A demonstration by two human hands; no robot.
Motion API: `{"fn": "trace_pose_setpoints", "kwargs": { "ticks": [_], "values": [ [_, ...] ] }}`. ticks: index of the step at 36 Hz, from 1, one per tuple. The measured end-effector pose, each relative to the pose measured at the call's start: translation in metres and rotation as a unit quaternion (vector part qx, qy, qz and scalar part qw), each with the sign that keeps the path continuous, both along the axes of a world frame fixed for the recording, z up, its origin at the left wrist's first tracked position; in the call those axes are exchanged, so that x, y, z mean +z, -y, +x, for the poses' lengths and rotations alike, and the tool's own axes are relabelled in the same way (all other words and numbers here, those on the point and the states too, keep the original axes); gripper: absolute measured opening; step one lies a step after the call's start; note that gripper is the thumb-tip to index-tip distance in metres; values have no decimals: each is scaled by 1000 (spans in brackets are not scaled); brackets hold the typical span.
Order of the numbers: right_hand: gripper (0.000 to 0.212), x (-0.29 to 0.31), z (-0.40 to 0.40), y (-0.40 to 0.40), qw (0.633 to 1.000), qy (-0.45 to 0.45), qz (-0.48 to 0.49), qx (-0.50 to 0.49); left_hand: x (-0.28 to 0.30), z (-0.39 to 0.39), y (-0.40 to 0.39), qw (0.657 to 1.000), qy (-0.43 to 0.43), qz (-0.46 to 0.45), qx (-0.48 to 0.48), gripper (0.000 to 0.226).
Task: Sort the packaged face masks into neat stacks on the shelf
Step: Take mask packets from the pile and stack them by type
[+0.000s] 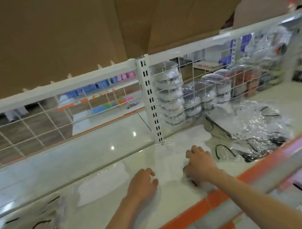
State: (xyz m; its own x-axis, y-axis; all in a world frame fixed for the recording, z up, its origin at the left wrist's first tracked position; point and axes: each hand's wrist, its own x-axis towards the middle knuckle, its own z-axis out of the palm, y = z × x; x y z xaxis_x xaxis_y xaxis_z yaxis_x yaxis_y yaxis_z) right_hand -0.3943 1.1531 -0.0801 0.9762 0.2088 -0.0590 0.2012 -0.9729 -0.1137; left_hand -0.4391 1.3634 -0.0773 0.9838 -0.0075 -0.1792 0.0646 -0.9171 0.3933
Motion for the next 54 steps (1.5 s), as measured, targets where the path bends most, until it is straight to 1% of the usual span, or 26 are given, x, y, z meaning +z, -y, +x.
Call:
{"fn": "trace_pose_setpoints", "kwargs": {
  "ticks": [4, 8, 13, 15, 17, 18, 20, 21, 23, 25, 26, 27, 29, 31, 34, 36, 38, 40, 43, 46, 48, 49, 50, 51, 52, 54],
  "values": [
    [42, -7, 20, 46, 999, -9, 25, -25, -7, 18, 21, 1000, 0, 3, 11, 34],
    [37, -21, 33, 89, 999, -30, 33, -31, -16, 39, 38, 997, -11, -8, 78, 39],
    [32, -26, 48, 113, 1000, -8, 26, -4, -19, 60, 54, 981, -18, -17, 195, 67],
    [33, -20, 59, 114, 1000, -21, 16, 9, -22, 63, 61, 975, -22, -6, 221, 71],
    [33, -12, 67, 111, 1000, -13, 0, 17, -25, 63, 68, 971, -34, -7, 238, 67],
    [33, -8, 71, 109, 1000, -5, -8, 23, -25, 63, 72, 968, -42, -21, 247, 61],
    [31, -5, 76, 103, 999, 12, -2, 44, -23, 60, 76, 963, -42, -54, 260, 34],
    [29, -6, 78, 100, 998, 23, 13, 58, -23, 57, 77, 962, -40, -69, 263, 26],
    [29, -10, 83, 92, 993, 29, 73, 86, -22, 50, 77, 951, -20, -117, 285, 31],
    [37, -17, 89, 83, 983, -13, 152, 105, -19, 40, 75, 929, -1, -195, 314, 25],
    [44, -20, 90, 79, 978, -42, 174, 109, -15, 35, 74, 915, 7, -239, 324, 16],
    [50, -23, 91, 76, 975, -74, 175, 111, -13, 30, 72, 902, 15, -279, 330, 8],
    [58, -28, 92, 72, 979, -102, 131, 121, -7, 23, 67, 874, 8, -348, 340, 17],
    [53, -28, 93, 70, 984, -86, 88, 126, -2, 16, 62, 849, -7, -398, 347, 22],
    [39, -21, 92, 64, 986, -43, 44, 153, 0, 9, 55, 833, -22, -426, 353, 32],
    [30, -19, 87, 60, 981, -3, -29, 191, 2, 5, 54, 814, -15, -451, 365, 31],
    [25, -20, 83, 56, 975, 36, -71, 209, 1, -1, 54, 783, -3, -487, 387, 27],
    [23, -17, 81, 52, 981, 58, -30, 180, -3, -7, 53, 749, 0, -513, 418, 27],
    [27, -9, 77, 46, 977, 75, 93, 174, -11, -10, 52, 712, 6, -548, 439, 31],
    [30, -3, 66, 41, 948, 55, 217, 228, -13, -9, 56, 670, 18, -597, 441, 35],
    [28, -3, 59, 40, 920, 21, 271, 283, -18, -5, 57, 637, 16, -642, 427, 49],
    [28, -3, 56, 40, 906, 0, 285, 312, -21, -2, 57, 626, 3, -664, 409, 58],
    [29, -2, 53, 41, 899, -27, 282, 335, -22, 0, 58, 623, -12, -677, 391, 65],
    [32, -1, 50, 42, 897, -51, 263, 351, -23, 1, 60, 636, -25, -672, 378, 67],
    [36, -1, 47, 44, 901, -70, 237, 357, -22, 1, 63, 660, -33, -653, 370, 64],
    [51, -4, 48, 49, 921, -95, 173, 335, -19, 0, 68, 706, -37, -623, 336, 57]
  ]
}}
